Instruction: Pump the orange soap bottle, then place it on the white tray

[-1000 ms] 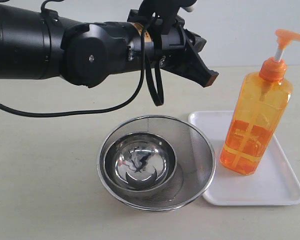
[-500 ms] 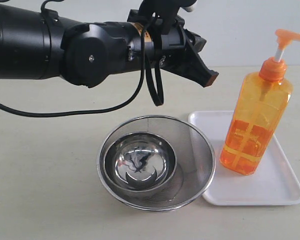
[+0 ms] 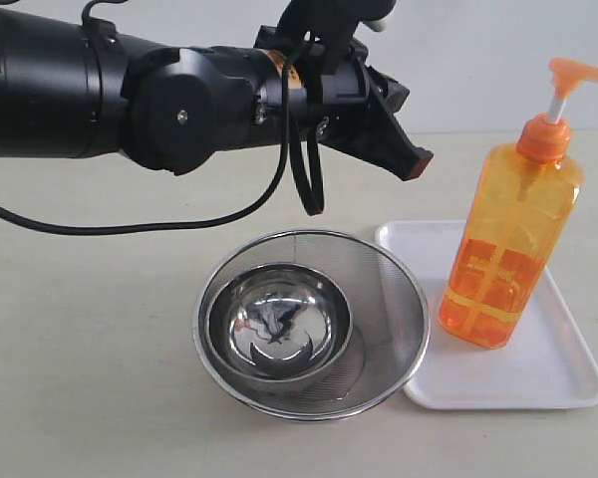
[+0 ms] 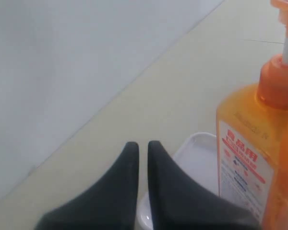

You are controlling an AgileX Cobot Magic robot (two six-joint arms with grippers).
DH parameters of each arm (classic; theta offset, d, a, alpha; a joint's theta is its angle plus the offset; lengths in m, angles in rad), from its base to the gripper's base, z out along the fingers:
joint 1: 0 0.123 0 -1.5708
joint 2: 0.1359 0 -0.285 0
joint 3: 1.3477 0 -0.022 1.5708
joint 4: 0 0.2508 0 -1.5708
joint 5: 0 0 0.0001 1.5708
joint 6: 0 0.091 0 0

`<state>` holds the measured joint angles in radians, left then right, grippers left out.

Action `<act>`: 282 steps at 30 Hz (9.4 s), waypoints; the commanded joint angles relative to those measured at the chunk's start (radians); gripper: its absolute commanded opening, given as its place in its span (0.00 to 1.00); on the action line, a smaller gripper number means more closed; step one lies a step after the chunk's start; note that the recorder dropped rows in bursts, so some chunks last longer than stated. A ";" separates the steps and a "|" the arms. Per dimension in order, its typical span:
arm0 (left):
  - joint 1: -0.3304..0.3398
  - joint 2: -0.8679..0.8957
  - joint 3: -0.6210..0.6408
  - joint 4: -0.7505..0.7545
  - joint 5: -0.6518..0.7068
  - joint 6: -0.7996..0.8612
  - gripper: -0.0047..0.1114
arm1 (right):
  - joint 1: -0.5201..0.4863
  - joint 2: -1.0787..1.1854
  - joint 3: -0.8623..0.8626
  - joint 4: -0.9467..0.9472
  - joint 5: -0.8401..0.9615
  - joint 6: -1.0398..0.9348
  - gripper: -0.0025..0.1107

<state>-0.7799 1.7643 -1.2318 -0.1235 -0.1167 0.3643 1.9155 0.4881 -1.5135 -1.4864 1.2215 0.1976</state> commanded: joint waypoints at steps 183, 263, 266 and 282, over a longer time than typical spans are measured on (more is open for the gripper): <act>0.000 -0.010 0.003 0.058 0.001 -0.065 0.08 | -1.430 0.088 0.579 1.055 -0.284 -0.216 0.02; 0.201 0.301 -0.037 1.403 -0.754 -1.442 0.08 | -2.364 0.959 1.037 0.121 -2.236 1.144 0.02; 0.201 0.301 -0.037 1.403 -0.754 -1.442 0.08 | -2.364 0.984 1.035 0.120 -2.249 1.146 0.02; 0.201 0.367 -0.148 1.399 -0.759 -1.482 0.08 | -2.364 0.989 1.033 0.141 -2.242 1.135 0.02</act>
<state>-0.5805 2.1039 -1.3508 1.2820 -0.8667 -1.0927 -0.4421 1.4759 -0.4755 -1.3517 -1.0158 1.3434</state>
